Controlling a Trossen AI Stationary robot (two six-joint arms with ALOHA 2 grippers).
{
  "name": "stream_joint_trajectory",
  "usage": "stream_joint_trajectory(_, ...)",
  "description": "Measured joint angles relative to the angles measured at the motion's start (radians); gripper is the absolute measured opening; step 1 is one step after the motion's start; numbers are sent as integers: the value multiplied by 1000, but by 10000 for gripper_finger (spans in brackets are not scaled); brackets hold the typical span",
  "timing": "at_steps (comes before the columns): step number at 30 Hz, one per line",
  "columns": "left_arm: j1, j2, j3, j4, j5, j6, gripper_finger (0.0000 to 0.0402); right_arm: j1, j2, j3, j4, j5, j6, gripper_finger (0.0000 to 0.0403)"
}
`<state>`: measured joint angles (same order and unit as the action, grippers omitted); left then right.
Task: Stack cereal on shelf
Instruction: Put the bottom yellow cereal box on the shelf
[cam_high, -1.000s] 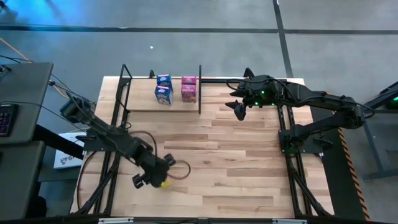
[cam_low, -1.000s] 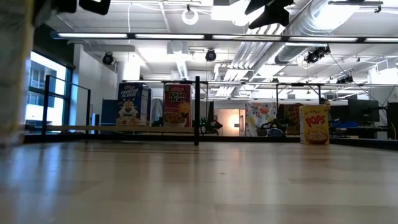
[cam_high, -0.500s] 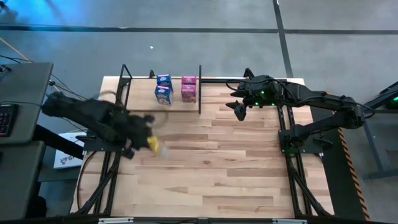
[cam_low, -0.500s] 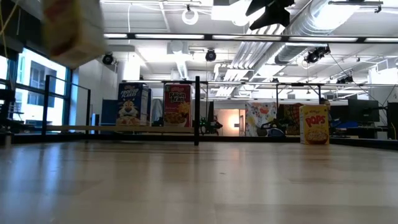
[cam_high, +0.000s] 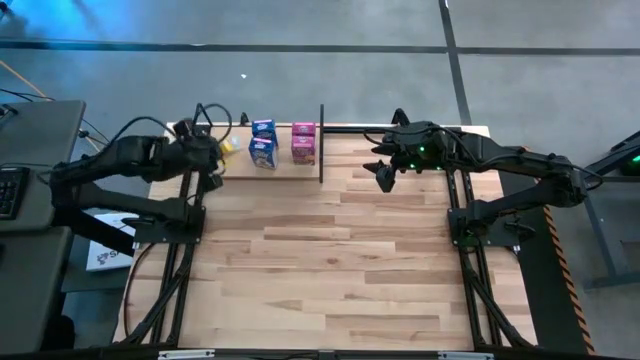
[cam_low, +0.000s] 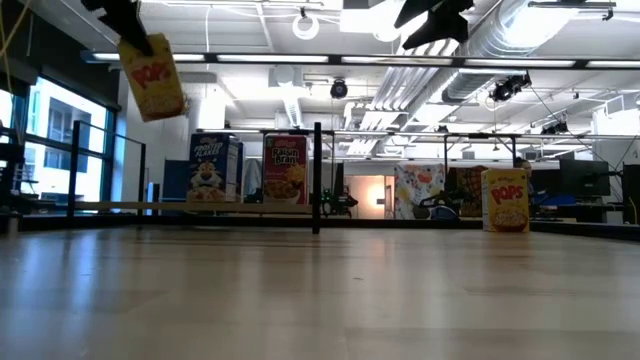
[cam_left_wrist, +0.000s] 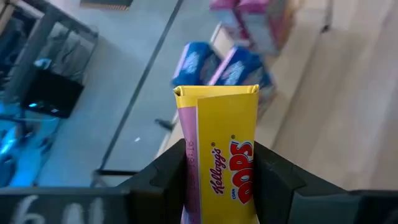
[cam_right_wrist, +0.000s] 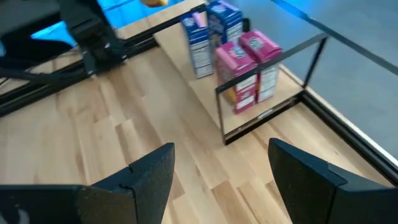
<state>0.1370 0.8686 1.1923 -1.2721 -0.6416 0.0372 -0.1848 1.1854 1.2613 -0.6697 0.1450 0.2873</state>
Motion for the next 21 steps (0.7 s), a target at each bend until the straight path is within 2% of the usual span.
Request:
stream_joint_trajectory(5, 194, 46, 0, 2, 78, 193, 133, 0, 0, 0, 0, 59, 60, 250)
stream_joint_trajectory(10, 466, 145, 0, 96, 282, 410, 133, 0, 0, 0, 0, 77, 115, 250)
stream_joint_trajectory(13, 594, 223, 0, 182, 387, 478, 133, 0, 0, 0, 0, 91, 123, 250)
stream_joint_trajectory(16, 670, 301, 0, 190, 395, 492, 133, 0, 0, 0, 0, 90, 115, 250)
stream_joint_trajectory(21, 726, 387, 0, 135, 398, 544, 133, 0, 0, 0, 0, 87, 73, 250)
